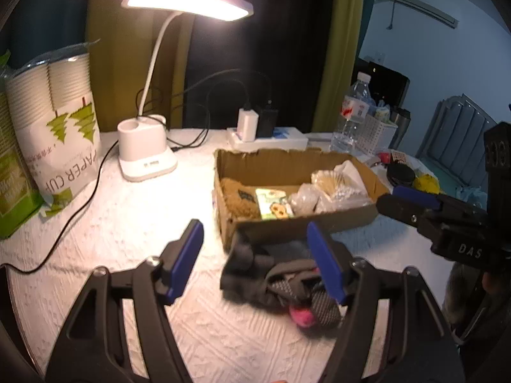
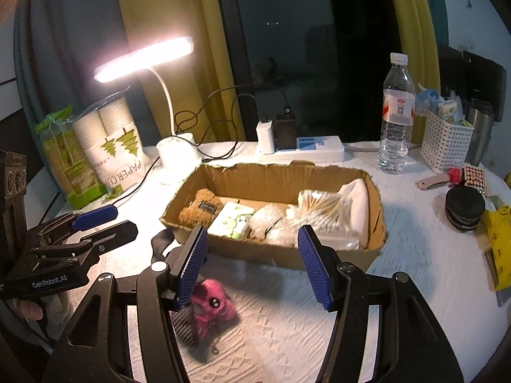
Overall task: Organize soft objects
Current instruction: 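Grasp the grey sock with the left tool while the right grasps the pink plush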
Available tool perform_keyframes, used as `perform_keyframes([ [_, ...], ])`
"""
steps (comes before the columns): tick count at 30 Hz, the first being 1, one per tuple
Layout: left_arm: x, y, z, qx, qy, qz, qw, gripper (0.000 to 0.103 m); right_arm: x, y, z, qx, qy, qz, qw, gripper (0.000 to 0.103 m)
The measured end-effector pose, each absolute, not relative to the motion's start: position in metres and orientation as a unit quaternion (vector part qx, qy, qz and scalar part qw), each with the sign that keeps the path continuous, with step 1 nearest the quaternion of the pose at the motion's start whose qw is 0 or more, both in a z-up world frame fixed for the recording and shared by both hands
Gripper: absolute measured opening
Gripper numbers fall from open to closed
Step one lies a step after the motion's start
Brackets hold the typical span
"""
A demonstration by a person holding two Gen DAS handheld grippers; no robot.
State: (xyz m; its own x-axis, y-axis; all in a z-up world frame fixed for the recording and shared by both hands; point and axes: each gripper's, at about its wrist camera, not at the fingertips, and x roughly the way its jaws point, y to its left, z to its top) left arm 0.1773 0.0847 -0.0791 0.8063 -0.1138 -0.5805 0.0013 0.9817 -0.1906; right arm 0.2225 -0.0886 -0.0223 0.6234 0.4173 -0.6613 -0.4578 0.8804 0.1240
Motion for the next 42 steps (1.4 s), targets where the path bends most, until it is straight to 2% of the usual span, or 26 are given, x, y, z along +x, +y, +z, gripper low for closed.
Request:
perform_keyframes([
  [7,0.172,0.083,-0.092,-0.088,0.325,-0.03,0.941,0.07,0.214,-0.086,-0.036,-0.023,0.371,0.246,0.895,0.062],
  [11,0.174,0.08,-0.104,-0.091,0.338,-0.03,0.936,0.083,0.211,-0.088,-0.047,-0.02,0.38,0.248,0.891,0.062],
  [32,0.225,0.072,-0.153,-0.105,0.406,-0.049,0.907,0.082,0.226,-0.111,-0.076,0.001,0.413,0.228,0.882,0.062],
  [34,0.226,0.073,-0.154,-0.113,0.405,-0.063,0.905,0.066,0.226,-0.108,-0.078,-0.001,0.416,0.229,0.88,0.062],
  [36,0.225,0.071,-0.153,-0.109,0.402,-0.066,0.907,0.046,0.226,-0.103,-0.08,-0.005,0.42,0.232,0.878,0.062],
  [38,0.224,0.07,-0.153,-0.098,0.401,-0.066,0.908,0.032,0.225,-0.097,-0.083,-0.01,0.425,0.235,0.874,0.062],
  [42,0.217,0.077,-0.151,-0.109,0.398,-0.08,0.908,0.023,0.224,-0.083,-0.086,-0.022,0.431,0.243,0.869,0.062],
])
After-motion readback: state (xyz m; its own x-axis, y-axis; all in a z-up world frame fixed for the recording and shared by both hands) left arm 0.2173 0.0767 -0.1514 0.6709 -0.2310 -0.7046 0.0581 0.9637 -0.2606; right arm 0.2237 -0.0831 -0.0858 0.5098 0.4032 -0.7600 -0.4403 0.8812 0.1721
